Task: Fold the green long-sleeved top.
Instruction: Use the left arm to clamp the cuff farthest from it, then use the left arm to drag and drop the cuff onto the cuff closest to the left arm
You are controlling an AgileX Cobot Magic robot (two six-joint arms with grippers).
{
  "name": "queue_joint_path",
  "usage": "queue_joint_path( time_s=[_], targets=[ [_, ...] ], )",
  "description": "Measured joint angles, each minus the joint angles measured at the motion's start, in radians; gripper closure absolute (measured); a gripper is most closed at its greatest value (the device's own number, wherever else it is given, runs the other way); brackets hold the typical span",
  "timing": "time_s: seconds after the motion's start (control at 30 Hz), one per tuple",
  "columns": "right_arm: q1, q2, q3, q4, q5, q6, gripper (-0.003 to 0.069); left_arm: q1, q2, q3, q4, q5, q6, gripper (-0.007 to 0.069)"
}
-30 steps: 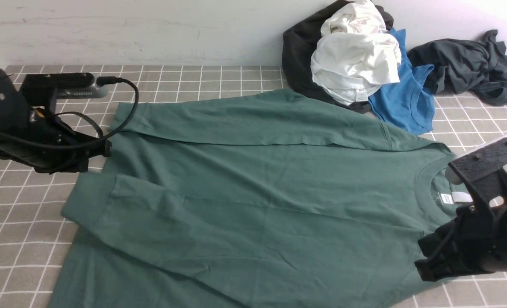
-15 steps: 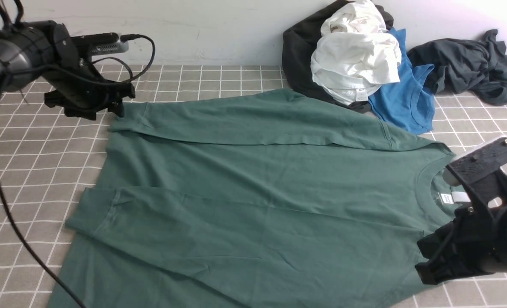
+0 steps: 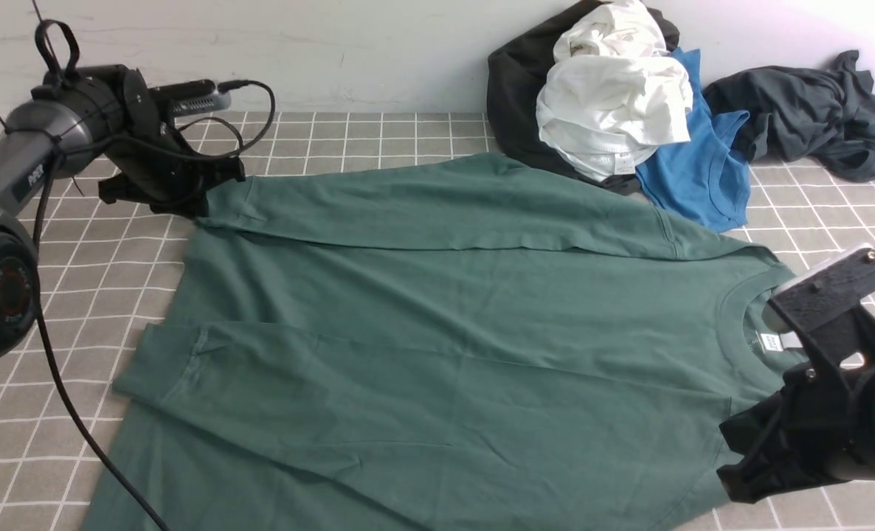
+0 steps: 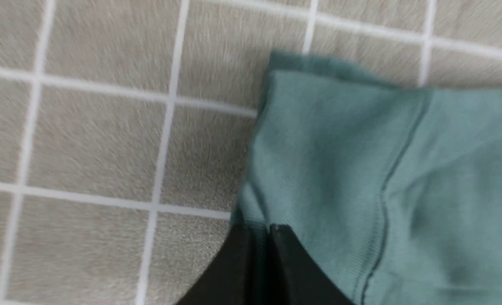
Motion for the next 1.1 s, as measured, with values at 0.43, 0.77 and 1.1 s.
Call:
queue_joint_path(
  time_s=[0.43, 0.77, 1.1],
  targets=[
    [0.0, 0.0, 0.0, 0.0, -0.007, -0.008, 0.0669, -0.064, -0.232, 0.069, 0.034, 0.383, 0.165, 0.0612],
    [0.0, 0.0, 0.0, 0.001, 0.019, -0.009, 0.0669, -0.152, -0.551, 0.694, 0.092, 0.387, 0.146, 0.0601],
    [0.0, -0.004, 0.0, 0.052, 0.008, -0.009, 0.0669, -0.182, -0.596, 0.821, 0.156, 0.348, 0.146, 0.0391]
  ],
)
